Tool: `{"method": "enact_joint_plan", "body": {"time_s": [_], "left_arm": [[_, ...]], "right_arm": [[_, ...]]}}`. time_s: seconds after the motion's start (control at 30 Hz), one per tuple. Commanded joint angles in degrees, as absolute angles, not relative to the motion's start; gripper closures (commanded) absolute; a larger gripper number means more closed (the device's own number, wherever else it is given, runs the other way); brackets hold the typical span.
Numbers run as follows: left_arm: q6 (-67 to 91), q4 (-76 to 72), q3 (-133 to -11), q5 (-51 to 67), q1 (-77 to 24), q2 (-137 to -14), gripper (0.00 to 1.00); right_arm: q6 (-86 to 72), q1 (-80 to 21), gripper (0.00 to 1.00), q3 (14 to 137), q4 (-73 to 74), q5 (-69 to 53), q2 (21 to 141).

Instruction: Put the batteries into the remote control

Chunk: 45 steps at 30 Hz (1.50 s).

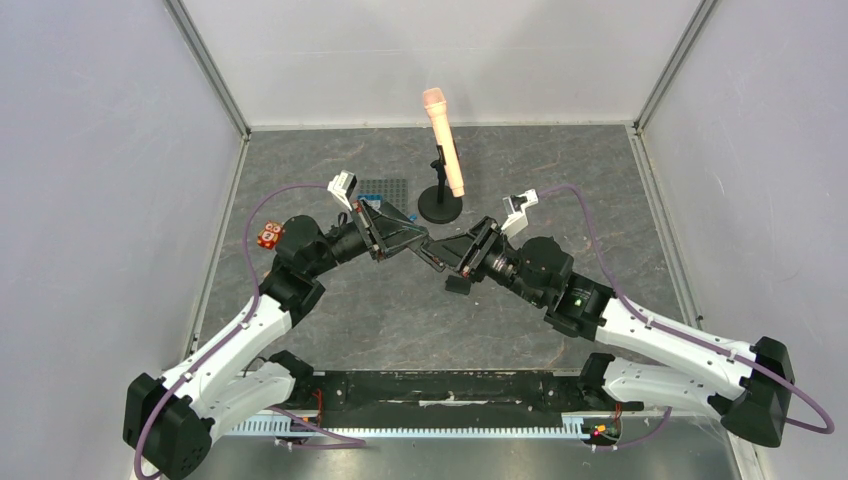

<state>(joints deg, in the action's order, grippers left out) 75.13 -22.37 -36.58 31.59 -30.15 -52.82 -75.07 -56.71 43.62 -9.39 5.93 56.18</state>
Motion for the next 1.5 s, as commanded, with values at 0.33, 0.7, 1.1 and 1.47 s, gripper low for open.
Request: {"method": "enact_joint_plan", "body": {"time_s": [0.33, 0.7, 1.1, 1.47], "left_arm": [[74.6, -26.7, -39.5, 30.7, -30.0, -51.6, 0.98], [71.7, -26.1, -37.4, 32.1, -30.0, -50.9, 0.98], [68.8, -28.5, -35.8, 34.2, -30.0, -51.4, 0.98], [64.6, -30.4, -35.4, 38.7, -30.0, -51.9, 0.98]], "right_arm": [[-73.0, -56.4, 0.71, 39.3, -6.9, 2.1, 54.2], [-70.9, -56.3, 0.24, 42.7, -8.3, 1.7, 52.3], [-69.3, -55.6, 0.23, 42.6, -9.2, 1.3, 49.9], [-70.3, -54.6, 0.45, 42.2, -9.3, 1.2, 51.4]]}}
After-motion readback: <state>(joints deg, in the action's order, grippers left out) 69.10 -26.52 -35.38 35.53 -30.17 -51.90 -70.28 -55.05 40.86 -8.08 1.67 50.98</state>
